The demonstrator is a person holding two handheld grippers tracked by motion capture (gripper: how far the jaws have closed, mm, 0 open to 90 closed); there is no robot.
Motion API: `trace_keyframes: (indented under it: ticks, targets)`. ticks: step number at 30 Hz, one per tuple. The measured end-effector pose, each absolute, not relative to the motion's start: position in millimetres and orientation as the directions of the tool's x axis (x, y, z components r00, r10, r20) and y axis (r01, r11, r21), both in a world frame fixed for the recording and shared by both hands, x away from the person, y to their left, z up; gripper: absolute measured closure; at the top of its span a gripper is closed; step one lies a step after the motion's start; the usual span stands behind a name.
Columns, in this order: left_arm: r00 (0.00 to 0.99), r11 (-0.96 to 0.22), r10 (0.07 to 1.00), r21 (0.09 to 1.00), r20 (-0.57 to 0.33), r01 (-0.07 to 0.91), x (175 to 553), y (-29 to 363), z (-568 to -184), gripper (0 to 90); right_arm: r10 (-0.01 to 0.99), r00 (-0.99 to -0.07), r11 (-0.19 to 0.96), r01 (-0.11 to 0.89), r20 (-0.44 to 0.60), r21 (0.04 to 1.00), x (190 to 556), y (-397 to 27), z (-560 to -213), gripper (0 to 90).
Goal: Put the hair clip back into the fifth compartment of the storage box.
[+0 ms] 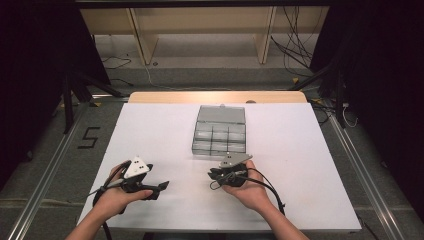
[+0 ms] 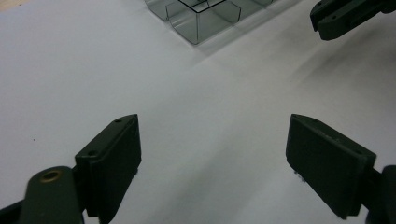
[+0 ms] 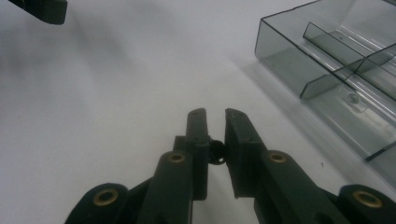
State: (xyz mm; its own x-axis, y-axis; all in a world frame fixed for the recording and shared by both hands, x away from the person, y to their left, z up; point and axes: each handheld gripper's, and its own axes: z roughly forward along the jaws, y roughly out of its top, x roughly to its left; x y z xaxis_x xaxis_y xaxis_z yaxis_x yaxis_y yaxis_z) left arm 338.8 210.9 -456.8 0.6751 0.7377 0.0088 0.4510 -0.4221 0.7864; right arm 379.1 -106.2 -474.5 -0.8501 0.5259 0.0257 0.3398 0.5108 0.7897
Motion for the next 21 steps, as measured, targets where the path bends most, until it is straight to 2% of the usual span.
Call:
trace_keyframes:
  ticks: [21]
  targets:
    - [0.676,-0.424,0.737,0.785,0.009,0.452,339.2,211.1,-457.1,17.8,0.546,-0.837,0.497,0.334,0.010,0.801,385.2,-107.6,-463.7,80.7]
